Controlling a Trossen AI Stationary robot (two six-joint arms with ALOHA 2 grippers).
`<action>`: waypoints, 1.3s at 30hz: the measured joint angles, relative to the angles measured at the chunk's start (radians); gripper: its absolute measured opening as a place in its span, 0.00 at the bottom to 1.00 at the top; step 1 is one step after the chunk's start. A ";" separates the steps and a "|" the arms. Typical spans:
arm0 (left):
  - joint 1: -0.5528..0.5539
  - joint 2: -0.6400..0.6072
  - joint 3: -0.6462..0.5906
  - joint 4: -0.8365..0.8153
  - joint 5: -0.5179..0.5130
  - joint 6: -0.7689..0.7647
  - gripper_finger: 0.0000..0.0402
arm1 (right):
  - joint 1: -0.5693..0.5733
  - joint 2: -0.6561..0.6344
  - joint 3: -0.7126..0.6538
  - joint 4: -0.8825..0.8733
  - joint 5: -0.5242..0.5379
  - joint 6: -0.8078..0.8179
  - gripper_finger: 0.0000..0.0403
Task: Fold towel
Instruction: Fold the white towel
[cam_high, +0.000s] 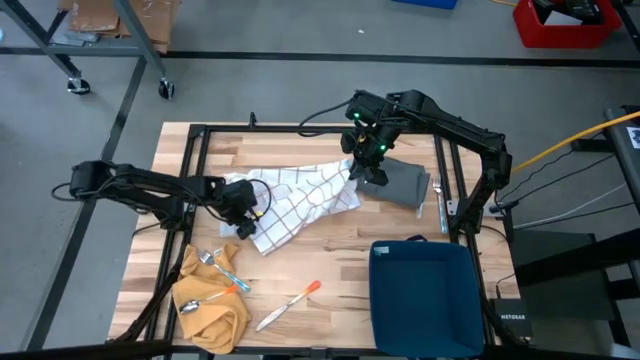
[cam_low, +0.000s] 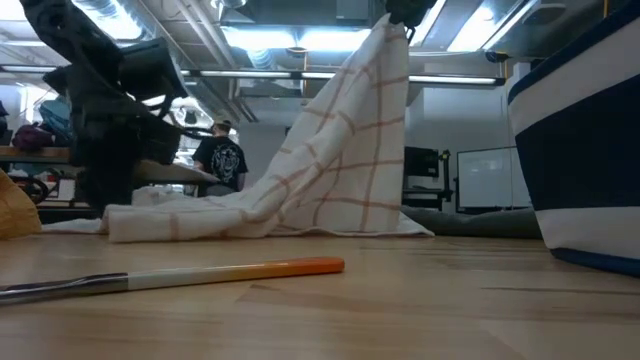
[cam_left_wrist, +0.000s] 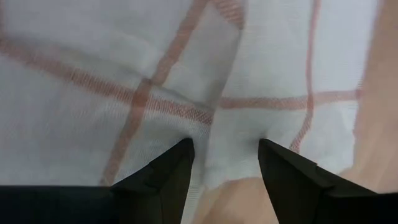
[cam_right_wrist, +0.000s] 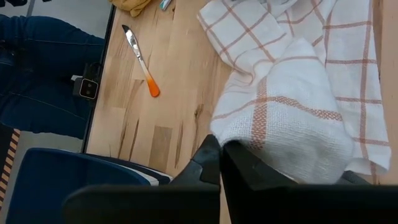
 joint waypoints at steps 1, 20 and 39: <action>-0.004 0.009 0.000 0.031 0.009 0.007 0.45 | 0.000 0.000 0.000 0.000 0.000 0.000 0.01; -0.044 0.037 -0.001 0.090 0.062 0.035 0.02 | 0.001 0.000 0.000 0.000 0.098 -0.006 0.02; -0.023 -0.308 0.108 -0.149 0.108 0.000 0.00 | 0.000 0.000 0.000 0.045 0.186 -0.010 0.02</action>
